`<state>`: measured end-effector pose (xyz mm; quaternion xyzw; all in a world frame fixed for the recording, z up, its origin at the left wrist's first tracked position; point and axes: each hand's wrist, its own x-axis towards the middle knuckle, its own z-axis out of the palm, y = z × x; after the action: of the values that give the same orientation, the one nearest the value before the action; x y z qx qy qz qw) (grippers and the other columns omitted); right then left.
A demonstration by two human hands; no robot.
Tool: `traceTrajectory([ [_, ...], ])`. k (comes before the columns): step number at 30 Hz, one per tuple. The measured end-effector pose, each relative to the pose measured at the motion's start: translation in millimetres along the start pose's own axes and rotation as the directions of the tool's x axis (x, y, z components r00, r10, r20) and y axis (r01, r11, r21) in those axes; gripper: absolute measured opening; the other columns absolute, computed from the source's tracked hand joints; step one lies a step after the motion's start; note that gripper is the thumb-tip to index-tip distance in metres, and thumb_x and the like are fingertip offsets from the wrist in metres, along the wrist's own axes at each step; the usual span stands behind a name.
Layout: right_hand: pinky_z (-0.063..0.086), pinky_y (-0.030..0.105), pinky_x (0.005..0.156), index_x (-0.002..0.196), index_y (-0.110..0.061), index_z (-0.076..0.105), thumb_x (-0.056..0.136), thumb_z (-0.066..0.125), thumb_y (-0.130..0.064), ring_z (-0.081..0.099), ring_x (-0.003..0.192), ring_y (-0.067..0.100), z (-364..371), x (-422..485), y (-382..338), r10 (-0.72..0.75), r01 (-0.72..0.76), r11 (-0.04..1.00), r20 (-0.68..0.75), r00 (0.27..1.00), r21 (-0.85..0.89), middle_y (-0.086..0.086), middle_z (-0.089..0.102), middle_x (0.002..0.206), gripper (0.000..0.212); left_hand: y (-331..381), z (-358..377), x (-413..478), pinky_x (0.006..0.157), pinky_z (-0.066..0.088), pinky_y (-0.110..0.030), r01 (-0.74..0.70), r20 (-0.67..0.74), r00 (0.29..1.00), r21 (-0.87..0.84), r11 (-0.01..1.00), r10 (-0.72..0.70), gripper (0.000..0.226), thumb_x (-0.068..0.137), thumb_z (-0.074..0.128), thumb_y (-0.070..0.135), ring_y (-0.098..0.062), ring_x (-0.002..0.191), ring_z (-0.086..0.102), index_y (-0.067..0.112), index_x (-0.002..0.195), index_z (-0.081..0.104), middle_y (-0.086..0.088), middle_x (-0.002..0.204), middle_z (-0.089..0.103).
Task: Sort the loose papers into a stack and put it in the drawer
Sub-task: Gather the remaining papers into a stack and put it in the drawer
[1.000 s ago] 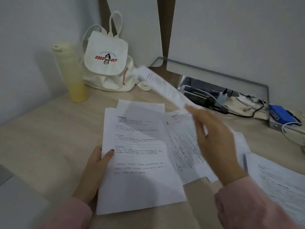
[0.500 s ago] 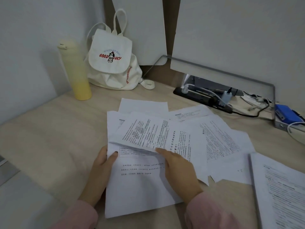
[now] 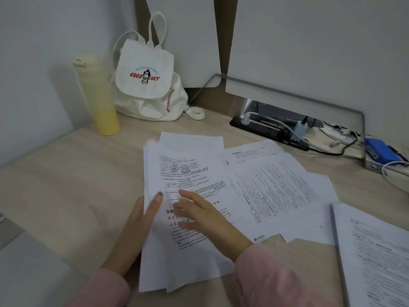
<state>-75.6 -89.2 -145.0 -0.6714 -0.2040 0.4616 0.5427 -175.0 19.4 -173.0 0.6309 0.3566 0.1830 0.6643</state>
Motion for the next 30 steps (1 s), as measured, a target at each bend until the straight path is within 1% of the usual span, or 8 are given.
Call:
traceTrajectory([
  [4,0.049,0.028,0.096,0.121,-0.021,0.058,0.092,0.053,-0.025,0.063,0.105,0.014,-27.3,-0.3,1.0,-0.081,0.082,0.997,-0.181,0.980,0.001,0.003,0.066,0.115,0.030,-4.3,-2.3,6.4,0.080,0.047,-0.031,-0.052,0.017,0.999,0.120,0.991,0.050,0.032,0.092,0.053,0.010,-0.018,0.103,0.059,0.023,0.120,0.048,0.016,0.103,0.058],
  [8,0.045,0.027,0.091,0.115,-0.019,0.062,0.089,0.055,-0.016,0.058,0.108,0.019,-71.6,2.0,-1.1,-0.062,0.085,0.996,-0.479,0.876,0.026,0.006,0.063,0.116,0.027,-6.2,-10.0,9.5,0.076,0.044,-0.023,-0.081,-0.031,0.996,0.113,0.990,0.085,0.036,0.093,0.046,0.002,-0.008,0.093,0.056,0.020,0.124,0.046,0.016,0.101,0.056],
  [12,0.039,0.036,0.105,0.119,-0.021,0.058,0.089,0.050,-0.011,0.053,0.115,0.023,-99.0,10.4,-8.1,0.020,-0.002,0.999,-0.488,0.872,0.037,0.008,0.058,0.123,0.032,-4.4,-33.0,15.8,0.074,0.042,-0.028,-0.065,-0.125,0.989,0.072,0.995,0.073,0.036,0.093,0.046,0.004,-0.018,0.098,0.054,0.014,0.128,0.048,0.002,0.108,0.057],
  [15,0.030,0.028,0.102,0.134,-0.020,0.045,0.093,0.046,-0.014,0.042,0.128,0.018,-97.4,15.3,-6.6,-0.041,-0.068,0.960,-0.375,0.926,-0.271,-0.003,0.046,0.132,0.041,-1.9,-51.7,22.9,0.073,0.044,-0.029,-0.039,-0.172,0.984,0.051,0.998,0.048,0.031,0.094,0.046,0.005,-0.022,0.100,0.055,0.018,0.122,0.050,0.001,0.107,0.060],
  [20,0.021,0.027,0.110,0.137,-0.009,0.040,0.092,0.041,-0.003,0.032,0.136,0.021,-97.3,18.9,11.9,-0.170,-0.157,0.624,-0.328,0.929,-0.766,0.008,0.034,0.148,0.046,1.4,-67.7,28.1,0.085,0.045,-0.040,-0.023,-0.179,0.983,0.112,0.993,0.043,0.025,0.094,0.045,0.008,-0.019,0.092,0.058,0.025,0.113,0.049,0.003,0.102,0.060],
  [23,0.028,0.029,0.107,0.138,-0.011,0.040,0.092,0.045,-0.003,0.039,0.131,0.022,-96.2,16.6,4.8,-0.162,-0.141,0.770,-0.405,0.900,-0.622,0.006,0.041,0.142,0.048,-2.5,-69.6,30.4,0.089,0.044,-0.041,0.003,-0.178,0.984,0.132,0.991,0.020,0.026,0.094,0.046,0.008,-0.023,0.098,0.057,0.025,0.114,0.049,-0.003,0.110,0.059],
  [26,0.041,0.034,0.100,0.130,-0.011,0.045,0.090,0.049,-0.004,0.052,0.107,0.021,-87.7,19.6,-8.1,0.028,-0.094,0.985,-0.408,0.912,-0.144,0.006,0.050,0.122,0.041,-6.5,-70.3,31.7,0.093,0.045,-0.045,0.039,-0.181,0.983,0.136,0.990,-0.014,0.025,0.094,0.047,0.009,-0.026,0.104,0.058,0.024,0.113,0.051,-0.004,0.115,0.060],
  [30,0.052,0.030,0.067,0.073,-0.005,0.050,0.086,0.050,0.004,0.045,0.060,0.018,-80.3,33.3,-13.1,0.192,-0.111,0.969,-0.394,0.899,0.219,0.011,0.045,0.071,0.015,-4.4,-66.1,31.1,0.093,0.044,-0.043,0.050,-0.167,0.986,0.172,0.984,-0.021,0.023,0.094,0.046,0.009,-0.026,0.105,0.055,0.024,0.111,0.049,-0.003,0.113,0.058],
])
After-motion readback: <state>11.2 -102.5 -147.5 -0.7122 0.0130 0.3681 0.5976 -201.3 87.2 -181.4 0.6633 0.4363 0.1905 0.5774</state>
